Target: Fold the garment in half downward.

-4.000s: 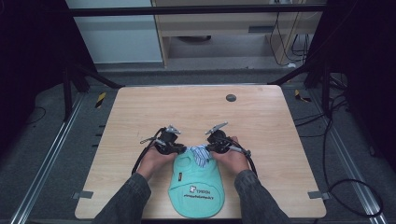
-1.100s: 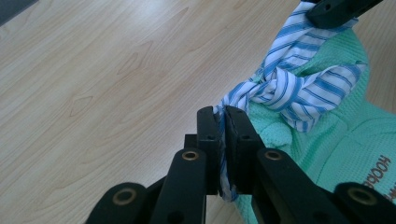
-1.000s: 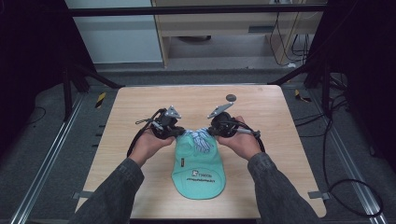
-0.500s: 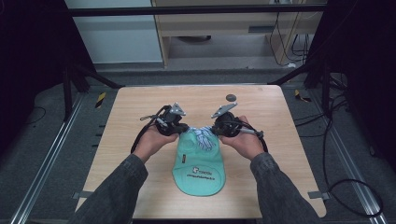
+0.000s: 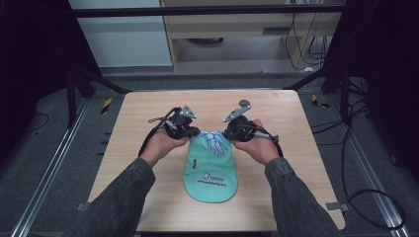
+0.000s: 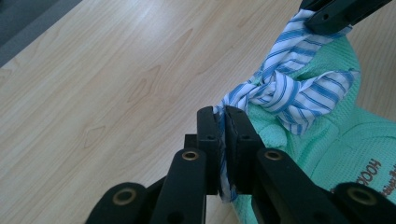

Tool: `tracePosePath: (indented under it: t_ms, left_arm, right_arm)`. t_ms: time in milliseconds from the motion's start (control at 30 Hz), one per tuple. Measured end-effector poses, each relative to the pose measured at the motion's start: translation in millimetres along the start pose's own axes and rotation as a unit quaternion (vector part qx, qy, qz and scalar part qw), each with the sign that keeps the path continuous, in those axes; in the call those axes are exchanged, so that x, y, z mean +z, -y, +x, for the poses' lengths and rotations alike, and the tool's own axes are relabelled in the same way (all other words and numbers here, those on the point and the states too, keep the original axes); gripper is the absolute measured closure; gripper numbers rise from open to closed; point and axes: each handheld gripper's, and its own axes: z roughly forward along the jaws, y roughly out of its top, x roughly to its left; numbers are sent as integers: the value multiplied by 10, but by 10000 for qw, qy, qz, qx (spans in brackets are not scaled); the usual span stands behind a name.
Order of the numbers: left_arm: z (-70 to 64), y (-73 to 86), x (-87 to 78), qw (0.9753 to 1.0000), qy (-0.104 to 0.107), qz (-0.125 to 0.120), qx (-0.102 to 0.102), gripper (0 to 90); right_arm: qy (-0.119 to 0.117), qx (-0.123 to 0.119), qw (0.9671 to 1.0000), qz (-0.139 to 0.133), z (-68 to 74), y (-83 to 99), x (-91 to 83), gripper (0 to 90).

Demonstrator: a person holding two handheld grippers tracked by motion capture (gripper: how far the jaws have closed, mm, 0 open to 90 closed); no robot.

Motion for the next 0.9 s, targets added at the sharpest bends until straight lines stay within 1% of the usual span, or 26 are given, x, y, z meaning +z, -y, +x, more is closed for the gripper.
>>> tracePosePath:
  t_ms: [100,167,200,400,467,533,700,833,900]
  left_arm:
    - [-8,1,-1,10000,-1,-59,6,853]
    - [-29,6,-3,9999,-43,-82,44,853]
    - [-37,4,-7,9999,-77,-57,99,853]
    - [-56,-10,-29,9998,-113,-130,85,853]
    - [-60,-18,-46,9998,-117,-114,115,853]
    - [-69,-26,-59,9997,-130,-157,125,853]
    - [-81,-40,-83,9995,-174,-178,180,853]
    - [-61,-56,-103,9994,-200,-190,188,853]
    - [-54,-59,-108,9994,-210,-233,158,853]
  right_arm:
    - [9,22,10000,-22,-20,16,13,843]
    - [37,-1,10000,-15,-21,21,8,842]
    - [47,-20,10000,-26,-18,18,0,843]
    - [76,-102,9999,-85,16,2,-54,842]
    - [78,-91,9999,-92,20,-2,-78,842]
    - [98,-72,9999,-111,23,-8,-97,842]
    - [128,-155,9998,-91,22,-34,-125,842]
    - [159,-174,9996,-121,10,-67,-137,842]
    - [173,-204,9996,-99,4,-80,-138,842]
